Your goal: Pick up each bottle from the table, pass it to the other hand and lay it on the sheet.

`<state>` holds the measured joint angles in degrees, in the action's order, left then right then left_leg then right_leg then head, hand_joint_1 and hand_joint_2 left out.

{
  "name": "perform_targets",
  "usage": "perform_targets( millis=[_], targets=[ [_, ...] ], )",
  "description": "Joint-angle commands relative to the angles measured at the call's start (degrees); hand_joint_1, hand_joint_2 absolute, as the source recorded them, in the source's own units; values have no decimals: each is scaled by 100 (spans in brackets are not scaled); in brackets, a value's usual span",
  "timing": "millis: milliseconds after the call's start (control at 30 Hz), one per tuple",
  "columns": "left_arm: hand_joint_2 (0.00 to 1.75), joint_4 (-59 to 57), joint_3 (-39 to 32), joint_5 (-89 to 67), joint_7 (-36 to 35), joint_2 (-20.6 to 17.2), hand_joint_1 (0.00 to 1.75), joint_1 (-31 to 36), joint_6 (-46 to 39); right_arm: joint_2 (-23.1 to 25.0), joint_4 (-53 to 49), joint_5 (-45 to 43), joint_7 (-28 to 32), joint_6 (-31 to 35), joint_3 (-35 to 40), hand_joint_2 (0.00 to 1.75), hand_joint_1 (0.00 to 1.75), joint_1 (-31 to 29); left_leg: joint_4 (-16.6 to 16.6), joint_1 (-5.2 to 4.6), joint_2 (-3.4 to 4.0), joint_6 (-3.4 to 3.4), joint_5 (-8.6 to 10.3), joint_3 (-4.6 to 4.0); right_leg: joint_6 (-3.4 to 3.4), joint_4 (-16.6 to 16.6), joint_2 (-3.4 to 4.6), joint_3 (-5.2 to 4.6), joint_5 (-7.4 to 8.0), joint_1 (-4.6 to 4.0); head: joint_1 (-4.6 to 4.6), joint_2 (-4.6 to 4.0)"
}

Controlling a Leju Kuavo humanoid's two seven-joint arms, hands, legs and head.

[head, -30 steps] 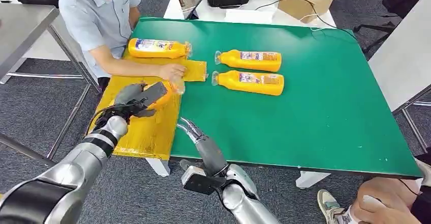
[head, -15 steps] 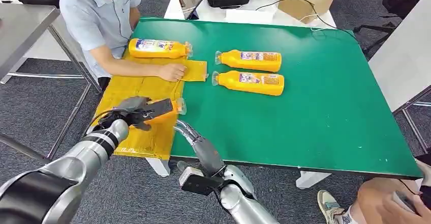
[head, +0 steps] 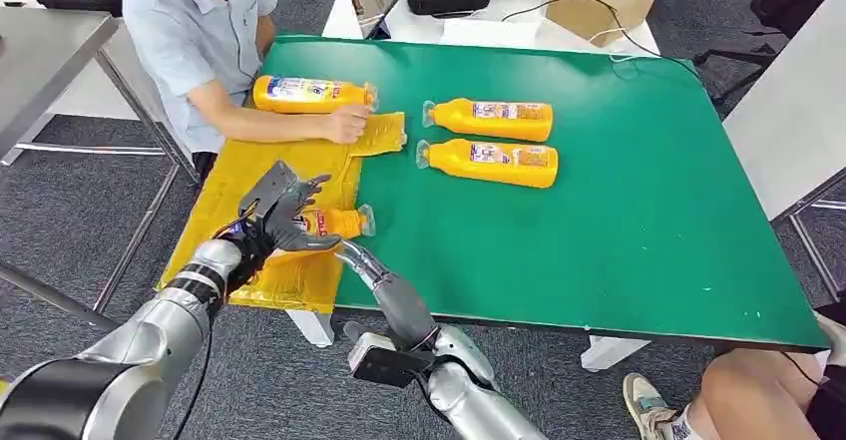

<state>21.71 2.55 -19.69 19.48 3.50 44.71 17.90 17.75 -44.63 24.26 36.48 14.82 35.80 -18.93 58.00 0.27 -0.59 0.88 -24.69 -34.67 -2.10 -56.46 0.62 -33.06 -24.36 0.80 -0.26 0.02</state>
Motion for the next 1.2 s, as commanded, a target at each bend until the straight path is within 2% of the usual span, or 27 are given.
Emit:
perform_targets(
  millis=[33,67,167,200,233,267,300,333,367,400,433,500,533,600,733,800,833,900,1000,1067,1200],
  targets=[
    [175,2507,-867,1869,375,332,0,-1121,234,-195,58,-28,65,195,-6,0,0,-37,-7,8,10,-6,-14,32,14,15,-7,37,-10,-11,0,0],
    [175,3219,-840,2395,500,450,0,-1439,43,-234,-167,15,220,524,-72,0,0,89,-11,7,11,-5,-16,38,14,19,-7,42,-13,-10,0,0],
    [175,4542,-610,3008,620,594,0,-2108,-577,-358,-810,-160,338,787,-274,0,0,412,-5,2,0,-1,-12,13,6,11,-11,18,-11,-4,-4,0],
    [175,4971,-505,3138,697,605,0,-2373,-833,-430,-1068,-150,345,953,-334,175,0,524,-3,2,3,-1,-9,4,3,10,-8,6,-7,-3,2,0],
    [175,5161,-418,3197,647,580,0,-2492,-911,-488,-1199,-156,306,935,-340,175,0,571,-4,4,12,-2,-18,17,5,14,-3,19,-13,-6,0,0],
    [175,5667,-554,3378,871,782,0,-2848,-1506,-590,-1468,187,77,1584,-514,175,0,686,-6,-1,6,0,-10,1,3,11,-4,3,-8,0,0,0],
    [175,6026,-620,3298,1083,907,0,-3117,-2148,-720,-1601,488,-278,1747,-603,175,0,718,-3,1,9,-2,-14,5,5,10,-2,7,-11,-3,-4,0],
    [175,6194,-552,3310,1084,879,0,-3266,-2192,-800,-1721,504,-307,1704,-663,175,0,745,-3,-1,8,1,-15,2,2,12,-2,4,-10,-1,-2,0],
    [175,6452,-748,3674,988,1045,0,-3502,-2441,-967,-1671,1221,-857,1948,-724,175,0,701,-5,-2,8,3,-21,14,3,18,-6,18,-15,-1,0,0],
    [175,6552,-760,3762,913,1038,0,-3640,-2603,-1049,-1728,1540,-1110,2034,-832,175,0,721,-6,-2,7,2,-13,-3,1,16,-3,1,-8,0,-2,0],
    [175,6593,-751,3783,920,1012,0,-3713,-2612,-1082,-1737,1540,-1100,1985,-912,175,0,725,-2,0,11,2,-19,7,3,17,-3,12,-12,-2,-2,0],
    [175,6565,-729,3747,821,983,0,-3841,-2758,-1208,-1512,2378,-1749,2142,-1094,175,0,617,-4,-3,3,3,-9,-11,1,17,-5,-8,-4,2,0,0],
    [175,6508,-703,3720,824,969,0,-3864,-2772,-1261,-1445,2434,-1774,2134,-1161,175,0,571,-5,-2,4,2,-12,-1,4,21,-7,4,-6,0,0,0],
    [175,6325,-506,3446,541,849,0,-3920,-2782,-1385,-1168,3044,-2325,2119,-1303,175,0,466,-6,-3,1,2,-8,-10,2,20,-5,-6,-3,2,-2,0],
    [175,6143,-226,2905,560,751,0,-3971,-2821,-1459,-819,3473,-2607,2090,-1609,175,0,300,-10,-4,-9,1,-6,4,6,25,-18,11,-5,1,0,0],
    [175,6228,-114,2671,479,721,0,-4049,-2786,-1456,-655,3729,-2937,1741,-1732,175,0,223,-5,-5,0,3,-8,-5,2,18,-5,-1,-3,2,-2,0],
    [175,6228,-114,2671,479,721,0,-4049,-2786,-1456,-655,3729,-2937,1741,-1732,175,0,223,-7,-4,0,2,-10,3,4,20,-8,8,-5,0,-2,0],
    [175,6261,-183,3109,17,786,0,-4121,-2452,-1458,-480,3912,-3209,1481,-1803,175,0,211,-8,-2,1,0,-12,9,6,22,-9,16,-7,-3,-2,0],
    [175,6258,-161,3124,-6,766,0,-4155,-2349,-1477,-250,4083,-3472,1249,-1818,175,0,183,-6,-2,0,2,-9,-3,2,19,-5,3,-3,-1,-2,0],
    [175,6363,-168,3078,10,760,0,-4219,-2338,-1544,-184,4479,-3813,1358,-1760,175,0,185,-6,-2,2,1,-10,-1,3,19,-5,4,-3,-2,-2,0],
    [175,6529,-270,3046,-42,794,0,-4343,-2324,-1549,-346,4659,-4180,1188,-1988,175,0,282,-3,-2,5,1,-10,-7,2,16,0,-2,-2,-2,-2,0]
  ],
)
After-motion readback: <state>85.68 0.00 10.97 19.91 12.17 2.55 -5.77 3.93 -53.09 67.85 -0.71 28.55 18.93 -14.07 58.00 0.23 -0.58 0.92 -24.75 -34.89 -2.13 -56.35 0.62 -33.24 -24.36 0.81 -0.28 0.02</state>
